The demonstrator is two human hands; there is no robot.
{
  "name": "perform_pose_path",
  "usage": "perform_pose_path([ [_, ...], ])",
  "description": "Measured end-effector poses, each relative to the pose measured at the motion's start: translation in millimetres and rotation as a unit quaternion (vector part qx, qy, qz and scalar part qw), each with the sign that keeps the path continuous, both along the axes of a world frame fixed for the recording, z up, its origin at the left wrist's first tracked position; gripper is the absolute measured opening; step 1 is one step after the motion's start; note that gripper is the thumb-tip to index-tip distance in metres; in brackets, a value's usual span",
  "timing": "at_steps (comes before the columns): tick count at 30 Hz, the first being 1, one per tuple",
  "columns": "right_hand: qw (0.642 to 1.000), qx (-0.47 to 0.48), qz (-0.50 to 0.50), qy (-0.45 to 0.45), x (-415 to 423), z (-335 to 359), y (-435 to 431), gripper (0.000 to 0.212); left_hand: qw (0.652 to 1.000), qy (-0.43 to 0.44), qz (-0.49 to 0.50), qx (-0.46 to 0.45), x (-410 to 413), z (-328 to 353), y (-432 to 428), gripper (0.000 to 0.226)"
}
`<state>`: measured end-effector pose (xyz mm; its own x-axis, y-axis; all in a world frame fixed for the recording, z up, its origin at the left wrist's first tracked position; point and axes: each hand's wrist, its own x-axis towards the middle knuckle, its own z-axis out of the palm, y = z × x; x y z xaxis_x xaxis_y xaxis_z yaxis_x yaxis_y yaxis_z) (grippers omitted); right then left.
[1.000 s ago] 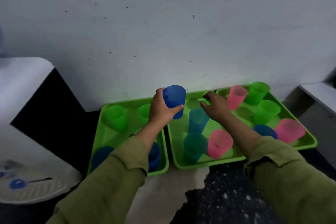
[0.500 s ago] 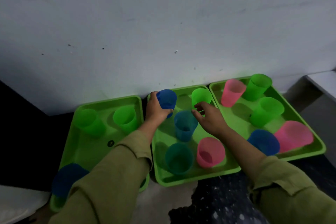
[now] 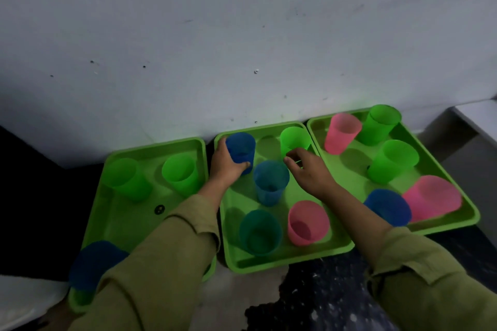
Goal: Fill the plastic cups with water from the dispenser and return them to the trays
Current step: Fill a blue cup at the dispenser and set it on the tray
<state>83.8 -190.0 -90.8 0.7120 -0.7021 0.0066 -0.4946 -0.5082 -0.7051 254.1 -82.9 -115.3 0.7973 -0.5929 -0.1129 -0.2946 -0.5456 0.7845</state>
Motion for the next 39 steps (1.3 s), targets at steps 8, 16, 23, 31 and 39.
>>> perform_pose_path([
  [8,0.999,0.036,0.04,0.004,-8.8,15.5,17.0,0.055,0.999,0.017,0.03,-0.028,-12.8,24.0,30.2,0.068],
  [16,0.994,0.0,0.087,0.068,-8.8,10.4,32.1,0.092,0.998,0.048,-0.02,-0.041,-29.5,37.7,63.4,0.057],
  [23,0.996,-0.043,0.04,0.068,-3.1,9.6,41.9,0.08,0.995,0.059,-0.061,-0.045,-39.7,48.4,90.1,0.059],
  [31,0.995,-0.097,-0.002,-0.027,8.5,59.6,72.9,0.069,0.992,0.034,-0.09,-0.078,-34.8,76.0,125.6,0.068],
  [39,0.987,-0.123,0.039,-0.096,26.7,130.7,148.7,0.069,0.982,-0.015,-0.134,-0.129,-24.9,117.1,174.4,0.091],
])
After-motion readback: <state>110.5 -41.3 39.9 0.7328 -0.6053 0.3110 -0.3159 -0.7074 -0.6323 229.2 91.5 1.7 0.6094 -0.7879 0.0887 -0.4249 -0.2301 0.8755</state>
